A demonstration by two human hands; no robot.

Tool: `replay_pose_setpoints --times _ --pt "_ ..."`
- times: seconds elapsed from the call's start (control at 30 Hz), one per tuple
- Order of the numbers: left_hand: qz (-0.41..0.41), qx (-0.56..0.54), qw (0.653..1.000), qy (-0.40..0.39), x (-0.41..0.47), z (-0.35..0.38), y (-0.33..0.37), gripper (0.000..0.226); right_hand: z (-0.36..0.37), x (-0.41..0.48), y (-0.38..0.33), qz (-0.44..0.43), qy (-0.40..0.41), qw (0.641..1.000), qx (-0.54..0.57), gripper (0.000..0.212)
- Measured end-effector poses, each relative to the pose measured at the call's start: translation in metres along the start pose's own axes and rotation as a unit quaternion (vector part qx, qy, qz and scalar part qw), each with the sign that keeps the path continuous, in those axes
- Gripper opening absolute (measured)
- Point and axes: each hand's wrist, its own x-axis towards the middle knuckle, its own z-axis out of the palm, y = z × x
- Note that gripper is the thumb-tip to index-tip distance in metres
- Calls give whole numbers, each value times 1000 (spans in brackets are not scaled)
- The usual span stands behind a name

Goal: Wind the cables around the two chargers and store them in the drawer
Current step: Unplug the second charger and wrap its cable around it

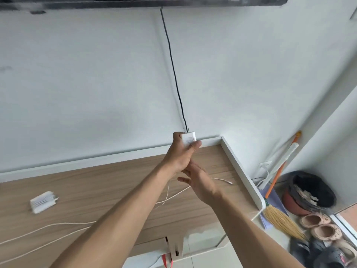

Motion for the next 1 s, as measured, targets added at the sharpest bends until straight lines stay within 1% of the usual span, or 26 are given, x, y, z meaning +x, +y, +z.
replay_pose_setpoints --times 0.07,0.1,0.17,0.23,0.3,0.37,0.43,0.5,0.63,0.7,0.77,0.87,0.93,1.0 --pt "-10 34 999 3 -17 -16 6 42 23 -14 2 4 -30 999 27 35" --pt "-24 34 999 1 -22 -24 8 41 30 -20 5 7 -35 999 30 33" --pt "-60 0 998 -5 -33 -43 12 40 42 -30 9 6 -35 999 10 28" --pt "-64 -33 997 -9 -44 -63 17 32 47 -35 13 -17 -26 997 -68 29" --pt "-45 -67 997 -19 -55 -83 22 17 44 -34 16 -44 -35 986 -158 27" --pt "-20 -72 997 -34 -67 -100 23 18 40 -29 14 -53 -39 973 -223 25" --pt "12 -24 998 -63 -78 -114 21 24 36 -24 7 -65 -26 963 -261 23" --pt "26 28 995 -88 -87 -125 17 24 34 -20 -8 -77 -12 954 -291 22" --pt "36 98 987 -125 -100 -140 2 30 32 -11 -38 -60 -10 913 -402 24" --pt "27 133 983 -120 -104 -146 -8 30 34 -8 -55 -52 -1 900 -432 25" --pt "17 164 980 -108 -107 -148 -16 30 38 -8 -70 -61 1 898 -435 24" --pt "3 175 979 -107 -109 -147 -23 22 53 -12 -87 -93 -7 881 -464 20" --pt "1 192 976 -106 -109 -143 -26 20 63 -13 -90 -90 -5 872 -480 19" --pt "-1 202 976 -83 -110 -140 -27 19 71 -15 -91 -87 3 868 -489 19"
